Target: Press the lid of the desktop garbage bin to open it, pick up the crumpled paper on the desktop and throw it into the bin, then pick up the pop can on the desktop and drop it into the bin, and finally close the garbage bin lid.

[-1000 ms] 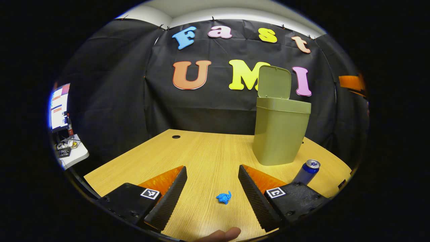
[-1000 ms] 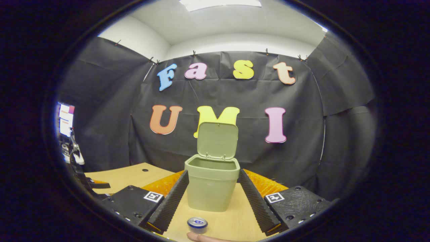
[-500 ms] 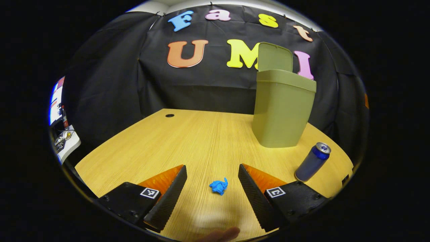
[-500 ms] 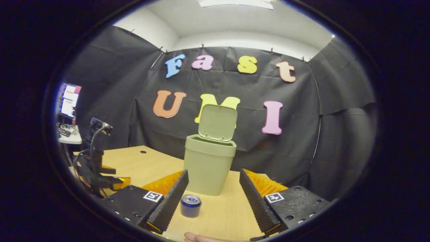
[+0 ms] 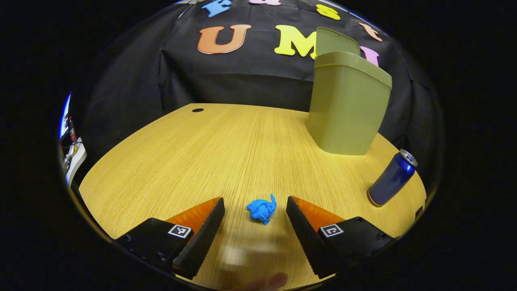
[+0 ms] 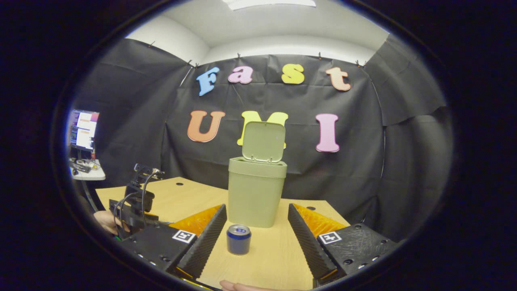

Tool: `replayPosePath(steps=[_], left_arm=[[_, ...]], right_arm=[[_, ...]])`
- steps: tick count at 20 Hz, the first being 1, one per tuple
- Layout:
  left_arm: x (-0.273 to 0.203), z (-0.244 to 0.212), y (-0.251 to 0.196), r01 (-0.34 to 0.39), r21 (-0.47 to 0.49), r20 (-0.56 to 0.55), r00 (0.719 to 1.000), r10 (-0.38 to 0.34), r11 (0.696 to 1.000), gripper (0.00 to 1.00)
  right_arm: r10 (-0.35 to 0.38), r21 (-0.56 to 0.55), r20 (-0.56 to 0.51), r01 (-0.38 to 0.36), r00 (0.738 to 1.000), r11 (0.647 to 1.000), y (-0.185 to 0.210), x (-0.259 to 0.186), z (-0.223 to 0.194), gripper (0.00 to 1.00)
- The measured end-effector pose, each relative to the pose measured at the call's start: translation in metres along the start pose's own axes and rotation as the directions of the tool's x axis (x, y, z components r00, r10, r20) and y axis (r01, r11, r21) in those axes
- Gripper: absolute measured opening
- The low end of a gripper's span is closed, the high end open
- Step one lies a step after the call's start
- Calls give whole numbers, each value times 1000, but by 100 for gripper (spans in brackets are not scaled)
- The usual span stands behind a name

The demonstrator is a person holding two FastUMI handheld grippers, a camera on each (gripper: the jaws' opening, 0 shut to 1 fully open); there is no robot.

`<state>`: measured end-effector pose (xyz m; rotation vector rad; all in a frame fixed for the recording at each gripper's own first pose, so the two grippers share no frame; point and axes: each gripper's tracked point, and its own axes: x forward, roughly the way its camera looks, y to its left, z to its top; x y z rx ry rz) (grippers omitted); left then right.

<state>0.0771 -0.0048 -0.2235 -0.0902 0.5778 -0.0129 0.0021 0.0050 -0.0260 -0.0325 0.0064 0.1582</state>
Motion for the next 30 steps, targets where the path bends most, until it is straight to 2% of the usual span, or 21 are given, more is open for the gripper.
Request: replayPosePath(steps=[2, 4, 5, 9, 11, 12, 17, 18, 19, 21, 22, 23, 27, 28, 30], left_arm=[[3, -6, 1, -3, 6, -31, 1000, 3, 1000, 100], [4, -5, -1, -3, 25, -9, 1000, 3, 1000, 100], [3, -3, -2, 0, 33, -3, 1000, 0, 999, 100], [4, -4, -4, -2, 35, -5, 1000, 2, 999, 98], [8, -6, -1, -4, 20, -27, 1000, 5, 1000, 86], [6, -8, 0, -6, 9, -35, 999, 6, 1000, 78], [8, -7, 5, -13, 30, -37, 999, 14, 999, 65], [9, -6, 6, -9, 18, -34, 999, 9, 1000, 54], [9, -6, 6, -1, 2, -33, 999, 1, 1000, 49], [9, -6, 7, 7, 3, -35, 999, -6, 1000, 45], [8, -7, 7, 9, 8, -34, 999, -9, 1000, 36], [8, -6, 8, 11, 14, -29, 1000, -10, 1000, 37], [-1, 2, 10, -1, 35, 11, 1000, 1, 999, 36], [-4, 8, 9, -1, 32, 26, 1000, 0, 999, 41], [-15, 18, 11, -29, 51, 68, 997, 26, 998, 36]], right_arm=[[12, 22, -24, -12, 1000, 1000, 2, 2, -9, 95], [12, 33, -48, -10, 999, 999, 0, 4, -21, 98], [15, 36, -62, -12, 998, 999, 1, 6, -28, 92], [4, 23, -119, -1, 993, 1000, 0, 10, -56, 98], [2, 26, -134, 1, 991, 1000, 1, 12, -62, 95], [6, 32, -136, -1, 991, 999, 2, 11, -62, 98], [2, 23, -137, 1, 991, 1000, 4, 14, -65, 98], [-3, 13, -138, 5, 990, 1000, 5, 14, -67, 98], [-10, 4, -142, 10, 990, 1000, 5, 15, -70, 95], [-13, -5, -155, 12, 988, 1000, 9, 18, -77, 95], [-10, -4, -166, 10, 986, 1000, 11, 20, -81, 95], [-6, -2, -176, 6, 984, 1000, 13, 22, -85, 98], [16, 10, -207, -14, 978, 1000, 22, 24, -96, 95], [19, 13, -213, -17, 977, 1000, 23, 25, -99, 95], [22, 16, -231, -19, 973, 1000, 26, 29, -107, 95]])
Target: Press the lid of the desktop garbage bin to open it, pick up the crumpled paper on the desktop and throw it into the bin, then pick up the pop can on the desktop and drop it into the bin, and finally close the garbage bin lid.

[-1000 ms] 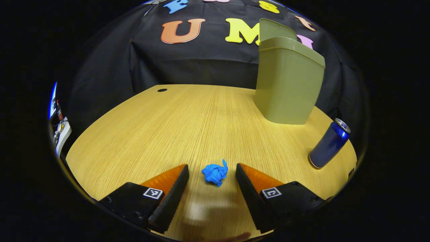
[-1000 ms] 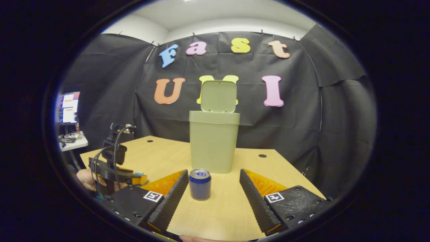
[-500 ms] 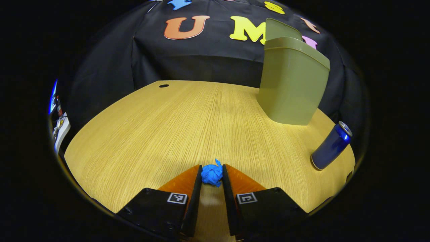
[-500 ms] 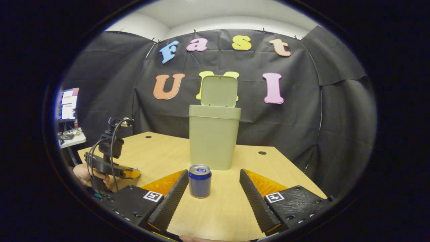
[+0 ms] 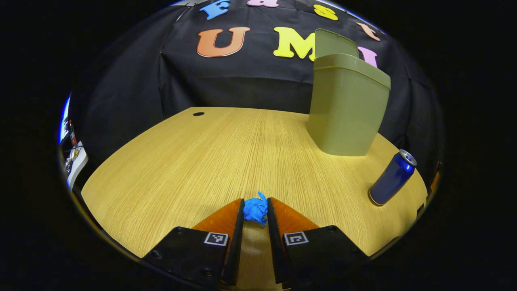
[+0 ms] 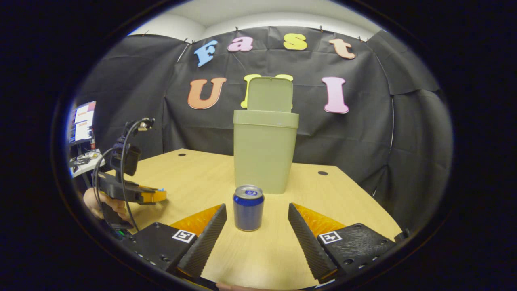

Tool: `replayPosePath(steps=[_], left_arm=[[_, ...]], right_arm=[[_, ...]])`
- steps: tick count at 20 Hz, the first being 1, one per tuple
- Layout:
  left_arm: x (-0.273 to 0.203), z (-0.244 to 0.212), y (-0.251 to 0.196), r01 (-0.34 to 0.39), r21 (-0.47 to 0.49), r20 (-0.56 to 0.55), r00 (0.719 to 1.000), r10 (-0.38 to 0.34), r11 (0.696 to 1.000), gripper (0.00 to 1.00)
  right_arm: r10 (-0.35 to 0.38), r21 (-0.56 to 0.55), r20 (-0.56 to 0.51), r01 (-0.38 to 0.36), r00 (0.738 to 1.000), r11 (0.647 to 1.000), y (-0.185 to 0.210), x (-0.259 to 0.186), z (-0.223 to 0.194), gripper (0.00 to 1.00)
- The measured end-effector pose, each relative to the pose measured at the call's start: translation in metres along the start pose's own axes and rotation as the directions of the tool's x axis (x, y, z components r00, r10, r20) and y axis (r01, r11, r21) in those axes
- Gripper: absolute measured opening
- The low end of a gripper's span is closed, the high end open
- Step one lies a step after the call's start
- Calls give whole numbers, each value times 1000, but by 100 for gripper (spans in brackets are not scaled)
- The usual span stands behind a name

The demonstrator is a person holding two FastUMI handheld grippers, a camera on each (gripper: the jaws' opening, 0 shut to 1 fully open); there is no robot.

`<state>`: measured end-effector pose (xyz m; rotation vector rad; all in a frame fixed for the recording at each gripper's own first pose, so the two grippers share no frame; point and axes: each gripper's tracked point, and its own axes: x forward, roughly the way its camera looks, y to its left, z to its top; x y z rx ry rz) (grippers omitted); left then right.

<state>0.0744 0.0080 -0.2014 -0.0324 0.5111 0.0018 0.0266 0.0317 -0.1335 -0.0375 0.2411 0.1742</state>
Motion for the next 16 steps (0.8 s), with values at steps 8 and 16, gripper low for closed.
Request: replayPosePath(steps=[8, 16], left_arm=[[-40, 37, -22, 35, 57, 132, 990, -42, 998, 36], [-57, 42, -46, 88, 82, 163, 982, -100, 993, 36]], right_arm=[[-8, 62, -70, 12, 998, 998, 16, 39, -19, 92], [-103, 91, -123, 115, 987, 989, 14, 86, -36, 93]])
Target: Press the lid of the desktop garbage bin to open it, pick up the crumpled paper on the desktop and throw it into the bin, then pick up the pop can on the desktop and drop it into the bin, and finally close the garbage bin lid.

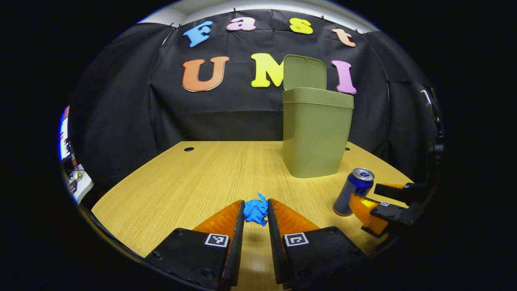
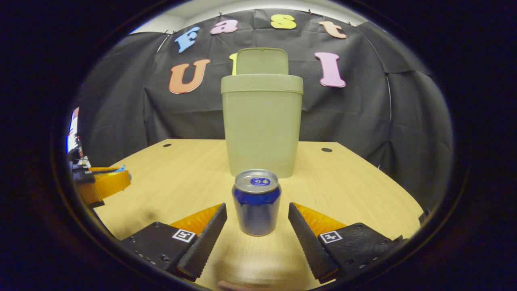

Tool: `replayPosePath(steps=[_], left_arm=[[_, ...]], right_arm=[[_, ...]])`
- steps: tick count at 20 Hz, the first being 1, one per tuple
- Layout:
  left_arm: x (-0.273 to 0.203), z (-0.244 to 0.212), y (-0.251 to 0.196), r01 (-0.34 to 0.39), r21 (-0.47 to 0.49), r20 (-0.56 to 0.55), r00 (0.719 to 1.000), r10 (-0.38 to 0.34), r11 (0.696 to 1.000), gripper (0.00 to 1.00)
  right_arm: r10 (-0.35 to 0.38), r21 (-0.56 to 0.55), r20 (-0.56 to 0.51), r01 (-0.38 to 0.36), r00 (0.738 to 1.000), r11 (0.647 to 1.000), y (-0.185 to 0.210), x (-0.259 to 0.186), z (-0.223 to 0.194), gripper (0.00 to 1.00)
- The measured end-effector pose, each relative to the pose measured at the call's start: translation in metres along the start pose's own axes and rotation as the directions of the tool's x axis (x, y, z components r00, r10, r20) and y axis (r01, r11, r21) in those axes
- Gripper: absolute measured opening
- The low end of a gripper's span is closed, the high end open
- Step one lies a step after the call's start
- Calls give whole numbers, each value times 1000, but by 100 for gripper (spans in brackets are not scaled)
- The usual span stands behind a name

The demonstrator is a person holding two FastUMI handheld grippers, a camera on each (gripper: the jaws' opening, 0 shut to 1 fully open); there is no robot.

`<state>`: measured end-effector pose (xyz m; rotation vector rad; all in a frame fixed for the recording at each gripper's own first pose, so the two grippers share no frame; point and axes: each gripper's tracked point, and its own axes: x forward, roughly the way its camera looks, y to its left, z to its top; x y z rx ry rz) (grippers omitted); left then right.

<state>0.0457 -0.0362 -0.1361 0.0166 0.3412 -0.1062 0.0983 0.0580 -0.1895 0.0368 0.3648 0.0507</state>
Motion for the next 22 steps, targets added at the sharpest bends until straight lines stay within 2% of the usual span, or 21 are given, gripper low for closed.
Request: replayPosePath(steps=[1, 3, 6, 8, 10, 12, 17, 22], left_arm=[[1, 0, 0, 2, -4, -1, 1000, -2, 1000, 36], [2, -3, -1, 9, -12, -12, 1000, -9, 1000, 36], [1, -3, 1, 12, -17, -8, 1000, -12, 1000, 36], [0, -3, 2, 12, -17, -7, 1000, -13, 1000, 36], [1, -4, 4, 10, -18, -6, 1000, -10, 1000, 36], [3, -3, 5, 9, -27, -5, 1000, -9, 1000, 36], [-1, 0, 6, 9, -40, 17, 1000, -8, 999, 36], [4, 11, 10, -16, -58, 11, 1000, 17, 998, 36]], right_arm=[[-9, 8, -1, 9, 1000, 1000, 1, 7, 1, 95], [-17, 20, -13, 17, 1000, 1000, 4, 17, 0, 93], [-26, 39, -32, 27, 999, 999, 5, 29, -3, 98], [-32, 38, -41, 34, 999, 999, 5, 32, -5, 93], [-27, 44, -35, 28, 999, 999, 4, 28, -5, 82], [-13, 50, -32, 15, 999, 999, 5, 23, -3, 81], [-60, -22, 14, 61, 998, 998, -15, -2, 19, 82], [-26, -16, 43, 27, 999, 1000, -23, -26, 52, 80]])
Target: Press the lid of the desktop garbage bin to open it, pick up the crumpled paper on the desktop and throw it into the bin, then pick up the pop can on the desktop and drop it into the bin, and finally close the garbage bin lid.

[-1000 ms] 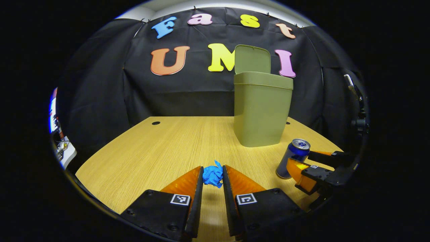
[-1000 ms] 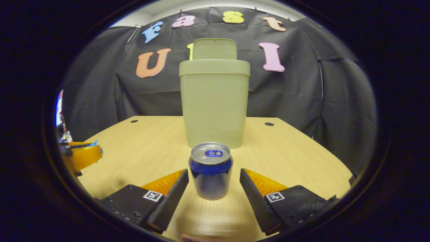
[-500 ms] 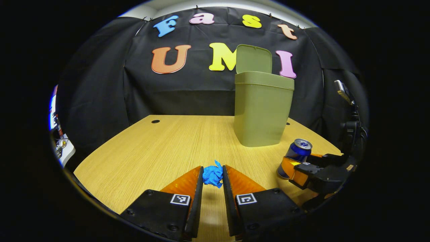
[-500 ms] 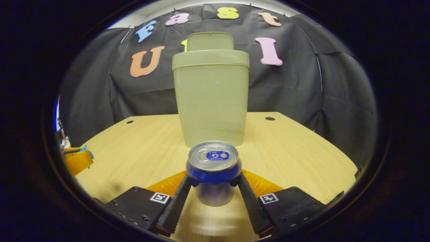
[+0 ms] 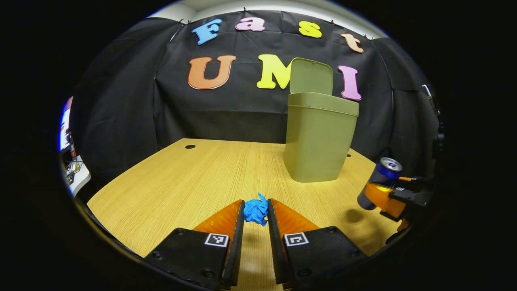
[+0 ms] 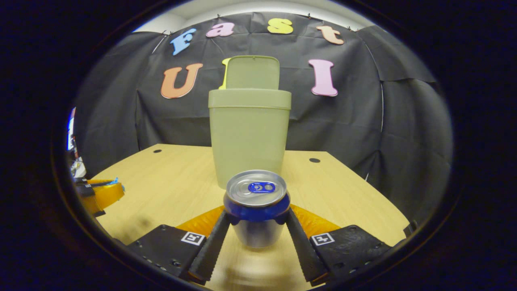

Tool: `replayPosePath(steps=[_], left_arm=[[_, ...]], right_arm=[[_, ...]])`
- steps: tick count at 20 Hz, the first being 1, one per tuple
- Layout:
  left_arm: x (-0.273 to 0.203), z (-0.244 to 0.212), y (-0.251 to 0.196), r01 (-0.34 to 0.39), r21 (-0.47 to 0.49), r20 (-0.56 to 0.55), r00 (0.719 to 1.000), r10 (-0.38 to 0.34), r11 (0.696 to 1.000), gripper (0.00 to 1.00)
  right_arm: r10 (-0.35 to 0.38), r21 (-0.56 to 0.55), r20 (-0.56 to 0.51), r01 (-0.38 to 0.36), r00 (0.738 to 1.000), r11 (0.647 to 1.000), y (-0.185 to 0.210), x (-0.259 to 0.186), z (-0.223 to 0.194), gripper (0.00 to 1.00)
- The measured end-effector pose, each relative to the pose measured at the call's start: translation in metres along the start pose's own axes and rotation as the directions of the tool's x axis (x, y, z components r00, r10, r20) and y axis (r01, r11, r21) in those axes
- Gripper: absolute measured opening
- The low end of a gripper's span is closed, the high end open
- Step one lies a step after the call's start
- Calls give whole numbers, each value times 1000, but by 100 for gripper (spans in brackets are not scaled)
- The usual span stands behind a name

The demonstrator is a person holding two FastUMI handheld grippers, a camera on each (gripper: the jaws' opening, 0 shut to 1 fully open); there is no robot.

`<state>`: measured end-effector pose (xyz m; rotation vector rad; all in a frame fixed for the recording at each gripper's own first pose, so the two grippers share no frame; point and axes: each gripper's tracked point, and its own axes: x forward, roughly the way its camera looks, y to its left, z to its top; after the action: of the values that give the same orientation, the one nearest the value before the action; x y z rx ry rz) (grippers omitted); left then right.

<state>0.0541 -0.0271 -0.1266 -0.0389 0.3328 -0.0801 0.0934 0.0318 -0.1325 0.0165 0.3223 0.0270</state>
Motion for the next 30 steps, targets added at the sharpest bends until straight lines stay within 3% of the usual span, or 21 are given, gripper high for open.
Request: replayPosePath(steps=[4, 11, 15, 19, 26, 30], left_arm=[[13, 37, -4, 15, -14, 13, 1000, -14, 1000, 36], [39, 153, -43, 79, 46, 119, 989, -84, 996, 36], [70, 213, -84, 140, 85, 155, 976, -152, 986, 36], [102, 260, -129, 197, 113, 190, 958, -216, 974, 35], [167, 295, -191, 280, 92, 191, 937, -293, 956, 35], [192, 289, -201, 268, 112, 170, 943, -285, 957, 35]], right_arm=[[30, 8, 28, -30, 999, 1000, -8, -13, 30, 82], [51, 0, 22, -51, 998, 999, -21, -11, 51, 82], [53, -38, -15, -53, 999, 998, -34, -6, 44, 80], [66, -4, -31, -67, 997, 998, -46, 1, 46, 82], [105, 9, -59, -105, 993, 994, -52, 10, 43, 80], [100, 22, -67, -98, 993, 995, -67, 19, 41, 82]])
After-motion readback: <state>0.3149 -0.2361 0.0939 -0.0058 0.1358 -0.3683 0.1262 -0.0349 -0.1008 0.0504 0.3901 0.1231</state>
